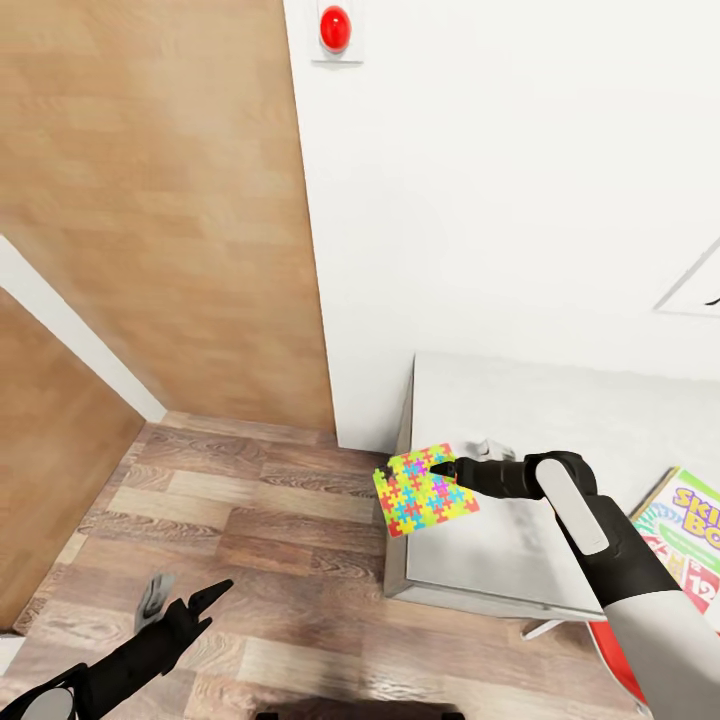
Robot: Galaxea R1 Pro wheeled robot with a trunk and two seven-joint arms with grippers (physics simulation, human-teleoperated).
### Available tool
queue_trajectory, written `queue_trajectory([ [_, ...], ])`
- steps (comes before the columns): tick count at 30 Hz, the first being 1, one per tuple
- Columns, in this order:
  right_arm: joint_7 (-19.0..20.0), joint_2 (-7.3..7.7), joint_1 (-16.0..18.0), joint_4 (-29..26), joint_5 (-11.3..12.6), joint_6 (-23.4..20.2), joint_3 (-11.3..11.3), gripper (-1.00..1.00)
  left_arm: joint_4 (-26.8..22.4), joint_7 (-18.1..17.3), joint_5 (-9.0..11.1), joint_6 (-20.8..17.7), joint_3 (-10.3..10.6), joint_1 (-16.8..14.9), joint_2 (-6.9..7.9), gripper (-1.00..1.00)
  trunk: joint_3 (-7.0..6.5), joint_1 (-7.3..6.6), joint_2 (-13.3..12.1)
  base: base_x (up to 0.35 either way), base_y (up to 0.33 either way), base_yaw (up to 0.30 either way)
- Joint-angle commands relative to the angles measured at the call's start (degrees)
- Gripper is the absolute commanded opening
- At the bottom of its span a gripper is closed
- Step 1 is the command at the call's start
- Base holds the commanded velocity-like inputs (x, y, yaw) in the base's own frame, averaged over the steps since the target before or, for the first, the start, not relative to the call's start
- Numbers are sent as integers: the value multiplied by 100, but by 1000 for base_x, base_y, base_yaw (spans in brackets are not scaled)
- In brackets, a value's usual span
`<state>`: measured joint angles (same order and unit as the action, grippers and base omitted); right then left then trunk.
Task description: Put all the toys in the child's room - the three board games (two on the bed and one on the table), the two jigsaw puzzles on the table, and the tennis ball on the table - inside the toy box on the table in the child's room.
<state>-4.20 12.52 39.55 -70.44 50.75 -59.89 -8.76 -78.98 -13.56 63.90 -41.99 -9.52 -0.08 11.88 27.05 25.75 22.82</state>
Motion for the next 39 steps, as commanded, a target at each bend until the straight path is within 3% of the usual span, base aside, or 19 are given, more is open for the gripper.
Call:
queue_trajectory([
  [1, -43, 5, 3, -5, 46, -11, -2, 100, -4, -8, 3, -30, -7, -1, -6, 100, 8, 3, 9, 0, 0, 69],
  [22, -42, 24, 3, -7, 49, -11, 57, 100, 152, 11, 4, -22, -3, -75, -67, 100, 8, 3, 9, 0, 0, 17],
  [28, -44, 122, -28, -78, 21, 113, 87, 100, 946, -34, -9, 144, 49, -619, -279, 100, 8, 3, 9, 0, 0, 0],
  [30, -40, 294, -55, -191, -43, 414, 136, 100, 1592, -115, -89, 274, 205, -1093, -411, 100, 8, 3, 9, 0, 0, 0],
  [32, -33, 557, -120, -378, -129, 803, 175, 100, 2318, -296, -279, 428, 477, -1647, -523, 100, 8, 3, 9, 0, 0, 0],
  [33, -33, 557, -120, -378, -129, 803, 175, 100, 2318, -296, -279, 428, 477, -1647, -523, 100, 8, 3, 9, 0, 0, 0],
  [34, -30, 692, -179, -494, -166, 993, 188, 100, 2700, -422, -400, 526, 647, -1946, -574, 100, 8, 3, 9, 0, 0, 0],
  [39, 131, 851, -336, -651, -248, 1145, 351, 100, 2845, -579, -545, 682, 801, -2093, -595, 100, 7, 4, 10, 0, 0, 0],
])
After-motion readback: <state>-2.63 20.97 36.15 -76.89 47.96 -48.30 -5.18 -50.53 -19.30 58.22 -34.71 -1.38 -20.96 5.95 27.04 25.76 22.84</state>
